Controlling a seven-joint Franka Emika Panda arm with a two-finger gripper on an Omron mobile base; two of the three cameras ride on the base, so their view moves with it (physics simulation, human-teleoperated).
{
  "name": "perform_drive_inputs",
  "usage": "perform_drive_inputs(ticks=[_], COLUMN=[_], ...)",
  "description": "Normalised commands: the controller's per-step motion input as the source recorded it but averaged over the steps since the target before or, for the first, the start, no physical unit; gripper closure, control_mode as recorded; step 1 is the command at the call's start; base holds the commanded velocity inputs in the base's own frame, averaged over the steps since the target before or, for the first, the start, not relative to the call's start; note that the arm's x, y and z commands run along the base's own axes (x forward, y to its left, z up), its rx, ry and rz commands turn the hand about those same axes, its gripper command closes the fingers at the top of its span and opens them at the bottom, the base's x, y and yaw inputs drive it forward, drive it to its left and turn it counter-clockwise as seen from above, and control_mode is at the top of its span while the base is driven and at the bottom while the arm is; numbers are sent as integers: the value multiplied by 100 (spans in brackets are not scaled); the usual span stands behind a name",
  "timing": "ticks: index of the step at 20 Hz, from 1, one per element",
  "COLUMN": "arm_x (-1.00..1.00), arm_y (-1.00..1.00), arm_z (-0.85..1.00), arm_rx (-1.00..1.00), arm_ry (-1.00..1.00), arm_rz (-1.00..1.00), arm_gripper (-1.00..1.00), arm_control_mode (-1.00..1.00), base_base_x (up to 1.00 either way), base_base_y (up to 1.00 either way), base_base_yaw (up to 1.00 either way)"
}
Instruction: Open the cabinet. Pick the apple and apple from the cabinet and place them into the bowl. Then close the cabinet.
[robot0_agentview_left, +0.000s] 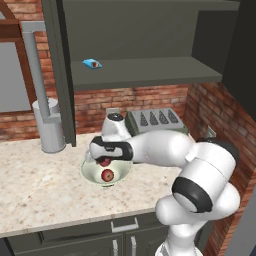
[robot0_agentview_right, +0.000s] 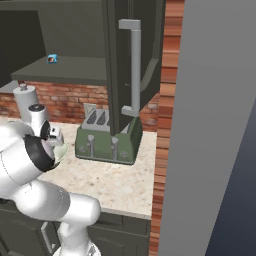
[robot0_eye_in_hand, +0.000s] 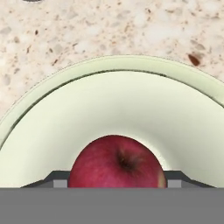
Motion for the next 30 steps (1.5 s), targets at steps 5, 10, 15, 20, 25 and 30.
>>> perform_drive_inputs(ticks=[5,10,15,20,25,30], arm_x=[22,14,5,-21,-83,-100], arm_y=[2,0,0,0,-3,-3], arm_z=[-17,-6,0,27,93,100], arm_rx=[-1,0,0,0,1,0], arm_ry=[0,0,-1,-10,-17,-27], arm_rz=[0,0,0,0,0,0], arm_gripper=[-100,-100,-100,-100,-100,-100], arm_control_mode=[-100,-100,-100,-100,-100,-100], base_base_x=[0,0,0,0,0,0], base_base_y=[0,0,0,0,0,0], base_base_yaw=[0,0,0,0,0,0])
